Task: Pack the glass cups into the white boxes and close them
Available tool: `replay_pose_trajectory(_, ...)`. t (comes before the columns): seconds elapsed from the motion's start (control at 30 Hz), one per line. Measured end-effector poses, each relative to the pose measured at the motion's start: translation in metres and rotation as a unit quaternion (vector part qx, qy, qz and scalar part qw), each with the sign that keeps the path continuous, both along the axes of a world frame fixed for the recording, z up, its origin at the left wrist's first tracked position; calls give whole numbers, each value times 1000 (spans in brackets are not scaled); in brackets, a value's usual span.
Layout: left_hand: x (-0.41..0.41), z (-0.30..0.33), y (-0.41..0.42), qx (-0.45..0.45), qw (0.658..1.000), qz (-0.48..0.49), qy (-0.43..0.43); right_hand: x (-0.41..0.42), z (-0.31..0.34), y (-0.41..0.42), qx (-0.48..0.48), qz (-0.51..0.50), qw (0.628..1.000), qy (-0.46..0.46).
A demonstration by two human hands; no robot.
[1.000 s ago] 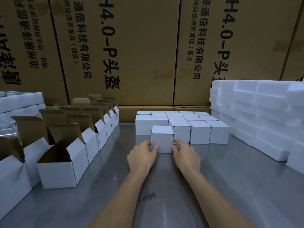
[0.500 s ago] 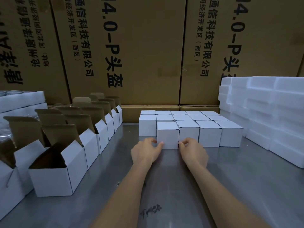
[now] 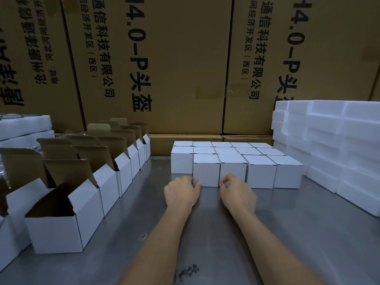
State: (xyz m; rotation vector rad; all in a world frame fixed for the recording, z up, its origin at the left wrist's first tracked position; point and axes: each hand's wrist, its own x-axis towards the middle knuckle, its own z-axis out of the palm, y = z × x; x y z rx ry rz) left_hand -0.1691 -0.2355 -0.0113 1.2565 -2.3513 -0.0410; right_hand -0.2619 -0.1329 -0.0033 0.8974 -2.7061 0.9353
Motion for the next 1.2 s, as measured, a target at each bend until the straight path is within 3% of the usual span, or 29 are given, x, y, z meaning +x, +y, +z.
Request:
replay_pose_trajectory(0.27, 11, 2, 18, -7, 999, -37, -14, 6, 3, 2, -22, -24, 999, 10)
replay_pose_trajectory(0.5, 45, 2, 61, -42, 997, -68, -7, 42, -4, 27, 96, 40, 986, 132)
replay_pose_trajectory(0.83, 112, 2, 139, -80, 992, -96, -16, 107, -4, 95, 91, 73, 983, 145)
replay_pose_trajectory(1.2, 155, -2, 188, -61, 985, -154, 53, 155, 0, 164, 88, 47, 990, 99)
